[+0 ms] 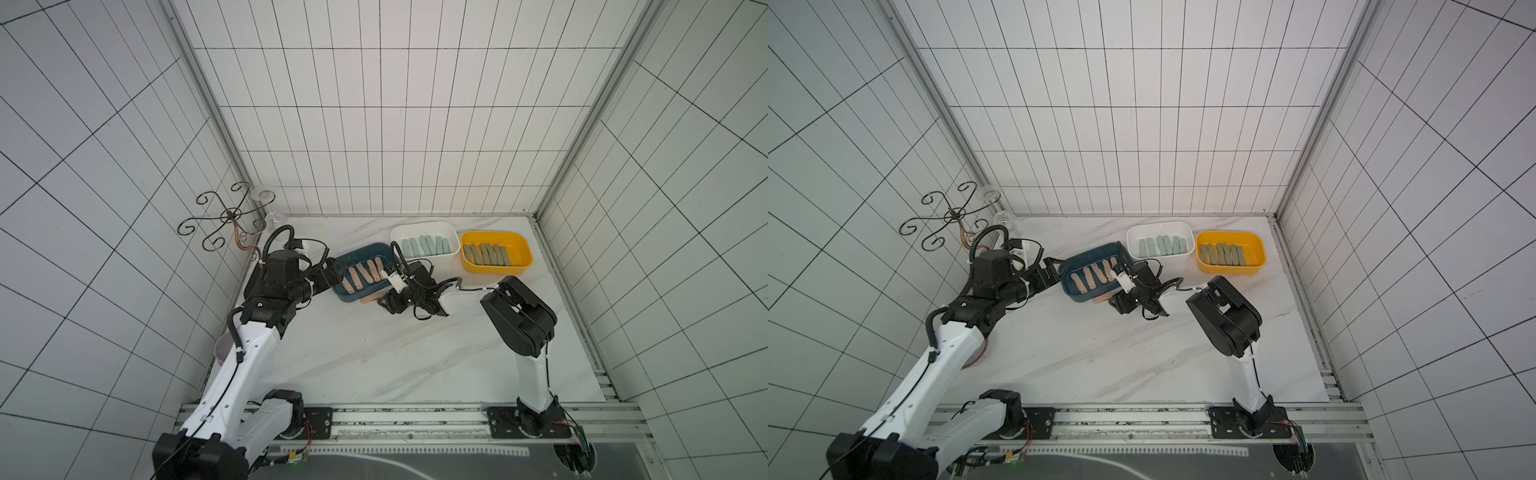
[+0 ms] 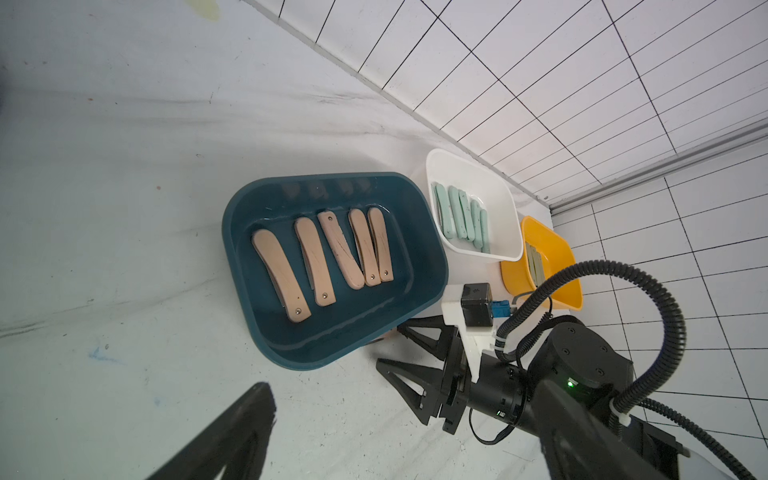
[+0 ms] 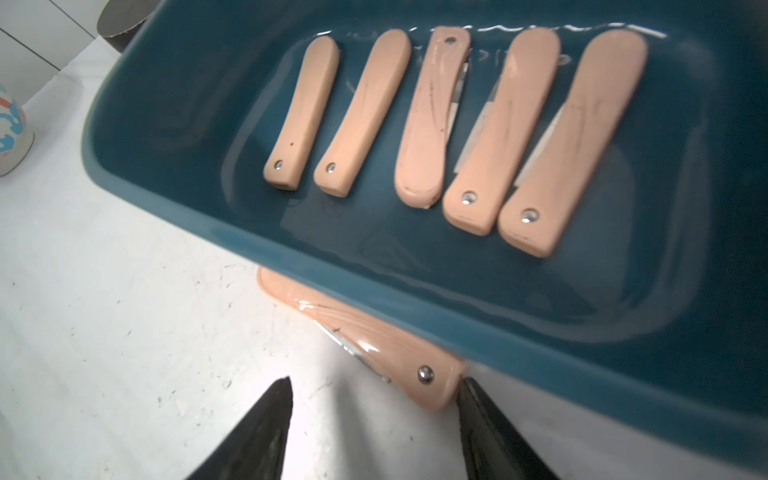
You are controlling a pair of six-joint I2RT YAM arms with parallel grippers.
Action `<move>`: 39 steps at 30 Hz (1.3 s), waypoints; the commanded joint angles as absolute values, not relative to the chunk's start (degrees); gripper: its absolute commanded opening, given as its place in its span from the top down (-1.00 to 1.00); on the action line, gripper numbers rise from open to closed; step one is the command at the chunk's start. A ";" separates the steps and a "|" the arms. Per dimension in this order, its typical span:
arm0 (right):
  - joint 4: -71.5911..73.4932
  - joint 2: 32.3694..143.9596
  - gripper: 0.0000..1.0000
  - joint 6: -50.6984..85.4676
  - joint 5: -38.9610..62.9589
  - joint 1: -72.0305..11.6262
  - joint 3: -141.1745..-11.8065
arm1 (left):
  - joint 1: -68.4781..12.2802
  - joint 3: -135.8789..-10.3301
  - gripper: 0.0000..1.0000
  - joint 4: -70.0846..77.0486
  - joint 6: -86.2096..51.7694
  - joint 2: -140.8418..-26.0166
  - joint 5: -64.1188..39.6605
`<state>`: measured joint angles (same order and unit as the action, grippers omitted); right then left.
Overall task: Place the fruit knives into the storage box by color
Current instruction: Pick up the fruit knife from the center of the board.
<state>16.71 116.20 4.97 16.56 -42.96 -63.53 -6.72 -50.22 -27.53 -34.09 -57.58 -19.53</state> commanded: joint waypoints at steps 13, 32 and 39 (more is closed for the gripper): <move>7.92 109.94 -0.34 0.97 12.95 -49.57 -63.51 | -6.94 -49.59 -0.95 -26.59 -34.65 -56.22 -19.43; 2.69 120.39 -0.40 -4.46 9.69 -49.57 -75.60 | -6.78 -49.57 -0.94 -26.37 -34.26 -56.33 -19.40; 1.34 122.67 -0.37 -5.78 12.56 -51.61 -79.16 | -6.79 -49.48 -0.94 -26.02 -34.32 -56.58 -19.49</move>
<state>5.54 120.53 -3.99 10.37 -50.19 -74.13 -6.70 -50.11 -27.22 -34.46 -57.10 -19.53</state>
